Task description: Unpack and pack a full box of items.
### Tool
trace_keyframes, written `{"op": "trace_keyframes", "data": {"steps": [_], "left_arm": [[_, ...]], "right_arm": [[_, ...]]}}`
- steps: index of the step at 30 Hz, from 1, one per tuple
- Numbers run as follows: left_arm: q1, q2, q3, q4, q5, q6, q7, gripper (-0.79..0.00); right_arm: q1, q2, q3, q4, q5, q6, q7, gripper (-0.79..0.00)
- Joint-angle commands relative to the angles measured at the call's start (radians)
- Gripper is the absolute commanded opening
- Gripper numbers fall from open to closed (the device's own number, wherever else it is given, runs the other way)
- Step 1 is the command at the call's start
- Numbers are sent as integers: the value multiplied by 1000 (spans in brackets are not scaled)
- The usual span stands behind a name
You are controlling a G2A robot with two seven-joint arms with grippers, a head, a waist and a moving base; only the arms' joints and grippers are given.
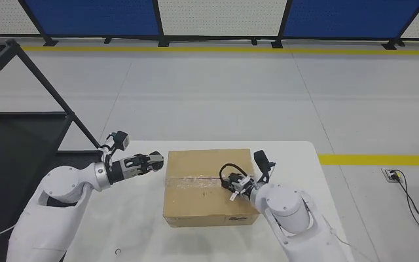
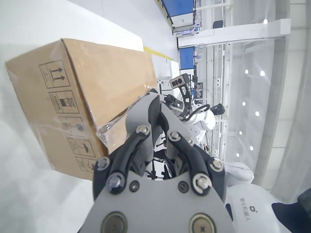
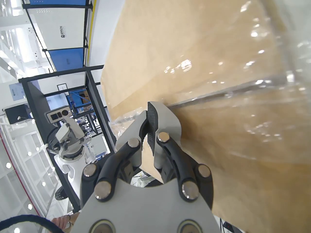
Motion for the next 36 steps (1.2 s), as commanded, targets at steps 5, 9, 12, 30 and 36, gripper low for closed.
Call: {"op": "trace_keyframes", "data": {"steps": [5, 9, 12, 30, 36], "left_arm": [[-17, -1, 11, 16, 0, -7, -23, -785], [-33, -2, 20, 26, -1, -17, -42, -785], [-42, -3, 26, 35, -1, -22, -51, -785], [-41, -5, 3, 44, -75, -172, -36, -385], [-41, -5, 3, 44, -74, -171, -36, -102]], "right_arm": [[-37, 6, 33, -41, -1, 41, -42, -785], [-88, 11, 86, -100, 15, 49, -84, -785], [-134, 15, 135, -151, 38, 34, -125, -785], [-280, -5, 275, -283, 231, -123, -406, -265], [-280, -5, 275, -283, 231, -123, -406, -44]]}}
